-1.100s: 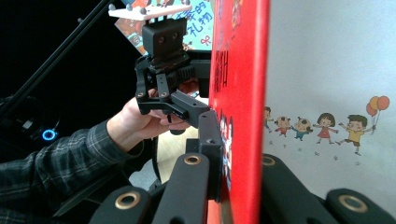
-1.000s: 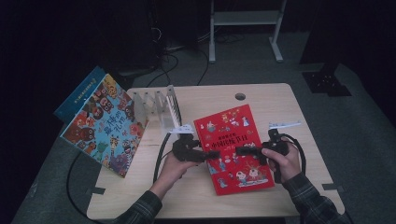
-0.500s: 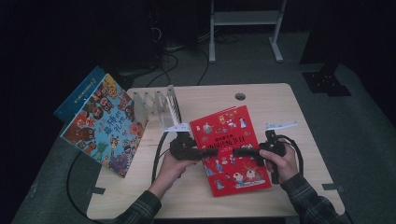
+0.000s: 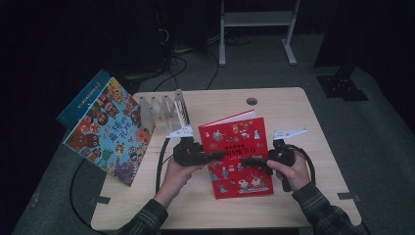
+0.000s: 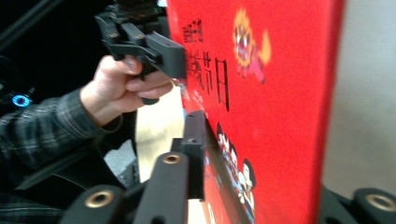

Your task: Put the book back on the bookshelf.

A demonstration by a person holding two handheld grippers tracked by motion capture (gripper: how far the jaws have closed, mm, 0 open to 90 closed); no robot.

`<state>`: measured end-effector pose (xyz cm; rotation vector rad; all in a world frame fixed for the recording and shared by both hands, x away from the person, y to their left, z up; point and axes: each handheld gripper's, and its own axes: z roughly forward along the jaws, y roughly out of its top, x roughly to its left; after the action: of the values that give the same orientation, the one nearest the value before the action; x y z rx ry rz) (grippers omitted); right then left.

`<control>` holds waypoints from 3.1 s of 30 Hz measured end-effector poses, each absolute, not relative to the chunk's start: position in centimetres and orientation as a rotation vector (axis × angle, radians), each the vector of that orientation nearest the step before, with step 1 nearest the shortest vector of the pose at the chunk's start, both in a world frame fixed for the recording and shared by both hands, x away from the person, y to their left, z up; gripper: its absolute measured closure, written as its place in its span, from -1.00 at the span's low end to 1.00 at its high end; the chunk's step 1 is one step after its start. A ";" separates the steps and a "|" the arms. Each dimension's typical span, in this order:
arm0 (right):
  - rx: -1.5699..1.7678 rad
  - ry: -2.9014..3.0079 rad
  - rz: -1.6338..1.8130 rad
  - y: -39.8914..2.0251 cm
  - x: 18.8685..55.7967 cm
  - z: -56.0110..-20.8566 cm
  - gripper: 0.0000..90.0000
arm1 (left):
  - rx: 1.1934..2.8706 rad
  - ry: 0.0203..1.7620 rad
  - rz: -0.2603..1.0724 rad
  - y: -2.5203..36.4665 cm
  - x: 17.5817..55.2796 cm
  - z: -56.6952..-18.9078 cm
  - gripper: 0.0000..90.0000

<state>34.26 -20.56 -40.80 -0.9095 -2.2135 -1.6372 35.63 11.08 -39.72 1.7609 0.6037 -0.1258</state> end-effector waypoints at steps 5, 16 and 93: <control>-0.923 -2.291 -1.634 -20.7 34.5 -40.9 0.33 | 1.772 0.563 -0.087 11.0 35.2 -39.2 0.43; -0.978 -2.363 -1.692 -21.5 34.7 -40.4 0.23 | 1.731 0.566 -0.069 11.6 35.0 -38.5 0.57; -1.612 -2.830 -1.240 -26.1 37.1 -45.3 -0.37 | 1.715 0.642 0.170 17.4 31.4 -34.3 0.77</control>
<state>37.11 -26.09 -45.34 -1.6119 -2.8300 -1.2404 31.40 17.40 -34.28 1.7149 0.6421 0.1698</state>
